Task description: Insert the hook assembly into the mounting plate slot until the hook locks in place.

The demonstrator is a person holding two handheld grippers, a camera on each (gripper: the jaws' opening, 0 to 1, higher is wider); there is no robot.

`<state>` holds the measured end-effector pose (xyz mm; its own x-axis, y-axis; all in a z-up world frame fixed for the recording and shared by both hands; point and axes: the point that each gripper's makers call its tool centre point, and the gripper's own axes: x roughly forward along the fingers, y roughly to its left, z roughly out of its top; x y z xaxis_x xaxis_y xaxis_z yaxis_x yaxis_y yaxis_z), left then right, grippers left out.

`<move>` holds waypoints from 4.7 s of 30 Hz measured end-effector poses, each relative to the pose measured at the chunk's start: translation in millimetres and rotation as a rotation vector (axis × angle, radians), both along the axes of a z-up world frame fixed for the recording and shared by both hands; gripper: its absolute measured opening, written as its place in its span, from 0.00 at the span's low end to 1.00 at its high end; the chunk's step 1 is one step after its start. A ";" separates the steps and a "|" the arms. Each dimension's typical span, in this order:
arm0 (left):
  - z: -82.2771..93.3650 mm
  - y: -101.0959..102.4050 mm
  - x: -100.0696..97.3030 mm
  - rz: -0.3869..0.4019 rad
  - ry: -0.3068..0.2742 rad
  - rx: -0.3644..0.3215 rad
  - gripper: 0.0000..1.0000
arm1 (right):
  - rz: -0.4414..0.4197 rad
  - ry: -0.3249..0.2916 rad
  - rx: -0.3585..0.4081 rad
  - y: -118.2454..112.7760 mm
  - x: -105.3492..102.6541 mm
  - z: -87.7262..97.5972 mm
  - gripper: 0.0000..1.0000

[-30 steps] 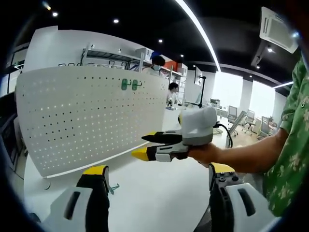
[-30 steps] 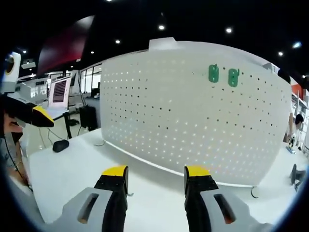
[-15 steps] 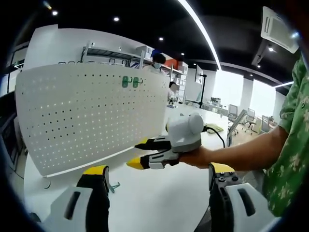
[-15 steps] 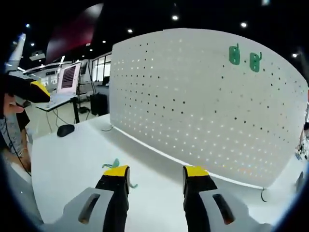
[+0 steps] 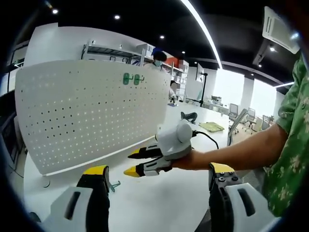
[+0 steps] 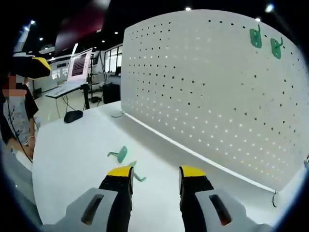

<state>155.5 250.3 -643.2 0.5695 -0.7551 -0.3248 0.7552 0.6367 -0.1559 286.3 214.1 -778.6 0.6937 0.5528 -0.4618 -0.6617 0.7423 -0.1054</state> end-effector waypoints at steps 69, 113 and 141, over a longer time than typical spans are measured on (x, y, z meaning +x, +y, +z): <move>-24.6 24.8 15.6 0.067 0.062 0.005 0.85 | 0.323 0.124 -0.194 49.5 2.1 -70.7 0.08; -28.1 27.3 18.5 0.073 0.056 0.031 0.84 | 0.331 0.151 -0.220 43.2 -4.9 -60.2 0.01; -34.5 37.2 32.7 0.102 0.016 0.103 0.69 | 0.323 0.083 -0.235 37.4 -19.9 -16.9 0.01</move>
